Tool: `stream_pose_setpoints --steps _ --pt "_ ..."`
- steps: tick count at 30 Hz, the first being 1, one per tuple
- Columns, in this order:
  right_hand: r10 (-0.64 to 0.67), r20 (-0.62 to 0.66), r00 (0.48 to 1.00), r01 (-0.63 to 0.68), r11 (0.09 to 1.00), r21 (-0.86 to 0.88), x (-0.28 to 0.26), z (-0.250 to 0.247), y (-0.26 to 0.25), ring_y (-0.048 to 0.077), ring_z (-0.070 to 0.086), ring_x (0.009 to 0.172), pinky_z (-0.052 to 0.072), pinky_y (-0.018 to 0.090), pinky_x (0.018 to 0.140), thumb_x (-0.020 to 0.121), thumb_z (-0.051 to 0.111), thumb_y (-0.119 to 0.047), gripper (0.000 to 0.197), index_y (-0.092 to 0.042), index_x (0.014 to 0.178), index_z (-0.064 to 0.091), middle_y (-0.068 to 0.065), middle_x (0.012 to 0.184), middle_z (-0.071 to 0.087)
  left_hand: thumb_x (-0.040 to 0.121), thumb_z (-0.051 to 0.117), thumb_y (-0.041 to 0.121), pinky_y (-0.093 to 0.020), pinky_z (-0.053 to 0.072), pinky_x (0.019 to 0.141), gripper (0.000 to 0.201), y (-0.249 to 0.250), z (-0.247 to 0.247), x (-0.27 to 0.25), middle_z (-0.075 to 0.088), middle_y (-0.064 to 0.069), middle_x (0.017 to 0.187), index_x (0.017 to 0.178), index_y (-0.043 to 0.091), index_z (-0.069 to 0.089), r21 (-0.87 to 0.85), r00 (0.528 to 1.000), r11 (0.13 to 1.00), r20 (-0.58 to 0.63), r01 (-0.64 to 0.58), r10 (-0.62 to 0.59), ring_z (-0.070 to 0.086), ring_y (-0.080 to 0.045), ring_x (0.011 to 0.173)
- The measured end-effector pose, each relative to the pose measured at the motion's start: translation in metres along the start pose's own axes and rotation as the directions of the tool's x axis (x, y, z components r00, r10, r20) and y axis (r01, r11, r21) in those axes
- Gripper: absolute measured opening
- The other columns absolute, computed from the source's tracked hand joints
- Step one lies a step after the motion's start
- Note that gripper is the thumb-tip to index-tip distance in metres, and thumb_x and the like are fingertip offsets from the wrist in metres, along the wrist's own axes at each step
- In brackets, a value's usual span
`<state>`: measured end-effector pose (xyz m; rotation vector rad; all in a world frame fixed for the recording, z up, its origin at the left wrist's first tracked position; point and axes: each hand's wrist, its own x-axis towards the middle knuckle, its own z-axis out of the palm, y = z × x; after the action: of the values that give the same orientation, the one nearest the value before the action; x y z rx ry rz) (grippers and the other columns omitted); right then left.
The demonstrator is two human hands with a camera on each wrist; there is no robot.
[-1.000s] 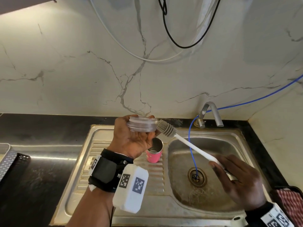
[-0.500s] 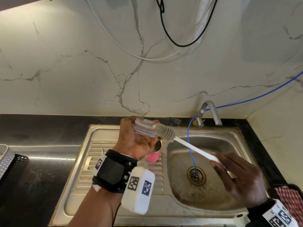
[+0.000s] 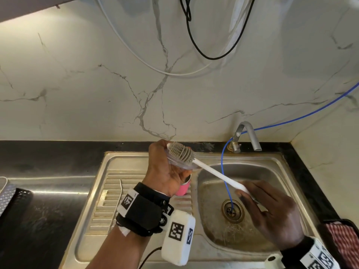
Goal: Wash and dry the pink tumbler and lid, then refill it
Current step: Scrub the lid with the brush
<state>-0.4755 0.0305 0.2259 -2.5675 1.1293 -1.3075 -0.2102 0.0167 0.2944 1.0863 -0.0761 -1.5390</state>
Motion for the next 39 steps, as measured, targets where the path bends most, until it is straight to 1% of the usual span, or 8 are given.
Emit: stream_pose_setpoints --steps 6,11,15,19,24,27,32,39 --pt "0.111 -0.027 0.993 -0.11 0.993 0.047 -0.02 0.003 -0.016 0.009 0.067 0.071 0.053 0.022 0.064 0.095 0.066 -0.029 0.028 -0.005 0.102 0.081 -0.001 0.091 0.072 0.098 0.05 0.035 -0.036 0.049 0.079 0.027 0.012 -0.001 -0.002 0.068 -0.01 0.094 0.084 0.017 0.065 0.021 0.975 0.979 -0.09 -0.202 0.203 0.064 -0.026 0.094" --pt "0.165 -0.034 0.986 -0.165 0.986 0.01 -0.008 0.017 -0.047 0.016 0.07 0.067 0.054 0.029 0.059 0.094 0.067 -0.034 0.028 -0.012 0.104 0.082 -0.002 0.092 0.073 0.099 0.05 0.033 -0.033 0.041 0.064 0.026 -0.017 0.017 -0.007 0.046 -0.008 0.076 0.077 0.02 0.054 0.029 0.984 0.985 -0.047 -0.168 0.169 0.048 -0.02 0.066" --pt "0.229 -0.054 0.972 -0.233 0.97 -0.074 -0.027 0.016 -0.056 0.02 0.069 0.06 0.05 0.027 0.055 0.093 0.065 -0.04 0.029 -0.018 0.096 0.084 -0.003 0.09 0.075 0.09 0.058 0.044 -0.04 0.042 0.079 0.023 -0.004 0.005 0.004 0.048 -0.002 0.077 0.084 0.023 0.051 0.034 0.97 0.975 -0.097 -0.22 0.223 0.046 -0.018 0.073" --pt "0.263 -0.087 0.961 -0.272 0.956 -0.111 -0.033 0.02 -0.068 0.015 0.06 0.061 0.046 0.022 0.058 0.092 0.064 -0.039 0.03 -0.017 0.093 0.084 -0.002 0.085 0.074 0.101 0.056 0.049 -0.034 0.041 0.07 0.032 -0.014 0.009 0.008 0.051 0.002 0.074 0.086 0.021 0.058 0.045 0.94 0.948 -0.128 -0.314 0.317 0.049 -0.015 0.068" --pt "0.296 -0.121 0.947 -0.304 0.951 -0.054 -0.02 0.024 -0.08 0.016 0.055 0.069 0.043 0.021 0.056 0.091 0.065 -0.038 0.031 -0.013 0.09 0.083 -0.001 0.081 0.071 0.113 0.037 0.038 -0.035 0.043 0.07 0.035 -0.027 0.011 0.018 0.055 0.008 0.073 0.089 0.019 0.053 0.309 0.754 0.745 -0.115 -0.591 0.646 0.054 -0.006 0.065" --pt "0.321 -0.116 0.94 -0.325 0.946 -0.017 -0.017 0.024 -0.083 0.012 0.052 0.065 0.039 0.02 0.053 0.092 0.063 -0.039 0.031 -0.014 0.09 0.082 -0.004 0.079 0.069 0.109 0.031 0.045 -0.044 0.045 0.074 0.036 -0.031 0.004 0.026 0.057 -0.001 0.084 0.086 0.025 0.052 0.469 0.63 0.568 -0.03 -0.677 0.776 0.054 -0.019 0.077" --pt "0.28 -0.09 0.956 -0.282 0.959 -0.012 -0.031 0.02 -0.08 0.013 0.053 0.067 0.04 0.012 0.061 0.094 0.062 -0.042 0.035 -0.014 0.088 0.083 -0.002 0.077 0.069 0.098 0.027 0.068 -0.058 0.055 0.079 0.048 -0.013 0.001 0.031 0.059 -0.016 0.099 0.091 0.03 0.055 0.519 0.569 0.521 -0.079 -0.677 0.818 0.063 -0.039 0.093" --pt "0.358 -0.054 0.932 -0.358 0.934 0.005 -0.013 0.022 -0.067 0.015 0.059 0.052 0.045 0.029 0.049 0.094 0.061 -0.043 0.033 -0.018 0.095 0.082 -0.006 0.081 0.067 0.106 0.023 0.058 -0.06 0.054 0.08 0.034 -0.018 0.004 0.035 0.053 -0.003 0.095 0.084 0.047 0.046 0.635 0.441 0.344 -0.005 -0.692 0.897 0.06 -0.03 0.09"
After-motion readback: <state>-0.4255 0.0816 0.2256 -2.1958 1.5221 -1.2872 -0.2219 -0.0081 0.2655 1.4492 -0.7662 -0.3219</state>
